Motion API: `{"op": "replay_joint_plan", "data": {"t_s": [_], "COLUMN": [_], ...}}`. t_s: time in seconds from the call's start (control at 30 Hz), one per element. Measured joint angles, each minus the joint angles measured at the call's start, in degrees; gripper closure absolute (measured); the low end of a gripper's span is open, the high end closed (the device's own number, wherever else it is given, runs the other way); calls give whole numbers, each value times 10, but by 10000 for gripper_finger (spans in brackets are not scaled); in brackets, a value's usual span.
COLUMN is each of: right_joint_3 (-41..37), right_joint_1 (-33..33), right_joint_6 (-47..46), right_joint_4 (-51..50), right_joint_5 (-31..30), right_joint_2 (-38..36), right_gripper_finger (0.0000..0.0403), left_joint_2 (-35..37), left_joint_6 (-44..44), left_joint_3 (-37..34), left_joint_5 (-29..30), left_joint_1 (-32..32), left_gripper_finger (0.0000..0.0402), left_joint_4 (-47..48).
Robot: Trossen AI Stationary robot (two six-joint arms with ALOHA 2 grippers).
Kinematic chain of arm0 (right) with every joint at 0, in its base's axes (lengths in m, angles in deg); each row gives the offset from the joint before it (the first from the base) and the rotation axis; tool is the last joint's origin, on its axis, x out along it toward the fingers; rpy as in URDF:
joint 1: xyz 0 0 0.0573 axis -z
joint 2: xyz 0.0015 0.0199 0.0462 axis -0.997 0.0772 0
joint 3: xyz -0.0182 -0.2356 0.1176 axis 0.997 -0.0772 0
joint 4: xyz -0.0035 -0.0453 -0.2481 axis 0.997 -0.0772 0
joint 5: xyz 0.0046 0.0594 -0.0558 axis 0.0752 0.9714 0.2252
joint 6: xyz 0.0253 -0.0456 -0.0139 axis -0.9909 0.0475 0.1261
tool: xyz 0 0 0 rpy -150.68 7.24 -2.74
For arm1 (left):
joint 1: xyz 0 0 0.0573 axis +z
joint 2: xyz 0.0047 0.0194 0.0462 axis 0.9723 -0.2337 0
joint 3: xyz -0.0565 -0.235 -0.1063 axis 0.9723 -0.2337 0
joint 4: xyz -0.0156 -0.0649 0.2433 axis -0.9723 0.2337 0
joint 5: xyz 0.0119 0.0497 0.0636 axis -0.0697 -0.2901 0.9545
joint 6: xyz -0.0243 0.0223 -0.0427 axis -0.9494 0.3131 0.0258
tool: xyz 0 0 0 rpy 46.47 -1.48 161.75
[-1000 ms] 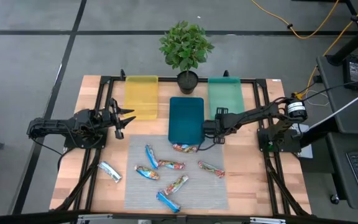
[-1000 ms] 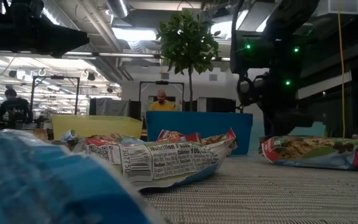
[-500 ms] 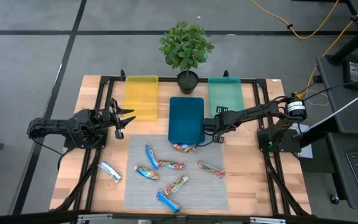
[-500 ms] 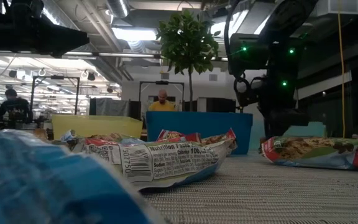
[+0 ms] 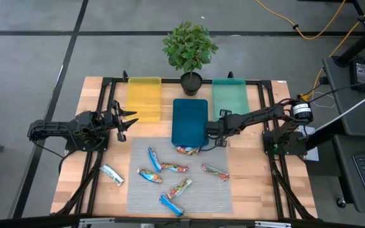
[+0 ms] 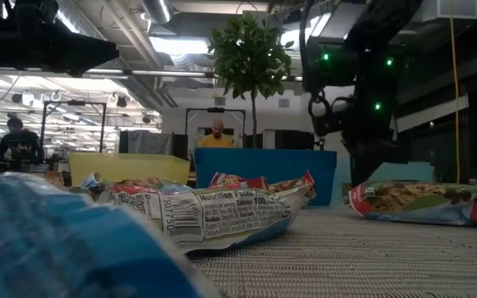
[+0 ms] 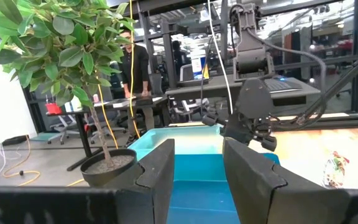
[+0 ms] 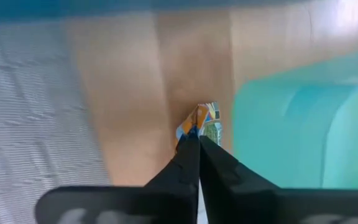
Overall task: Pick and place Granola Bars by type
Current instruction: Put the orange granola bar into the yellow bin
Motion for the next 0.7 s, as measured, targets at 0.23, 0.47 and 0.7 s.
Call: {"op": "replay_joint_plan", "data": {"t_s": [0.23, 0.47, 0.7], "right_joint_3": [48, 125, 225], "right_joint_1": [-42, -79, -113], "right_joint_6": [-32, -81, -117], "right_joint_4": [-41, -158, -257], "right_joint_5": [-6, -50, -87], "right_joint_2": [0, 0, 0], "right_gripper_finger": [398, 399, 400], "left_joint_2": [0, 0, 0], "left_joint_6": [0, 0, 0], "left_joint_3": [0, 0, 0], "left_joint_5": [0, 0, 0], "left_joint_1": [0, 0, 0], "left_gripper_finger": [272, 272, 272], "left_joint_4": [0, 0, 0]}}
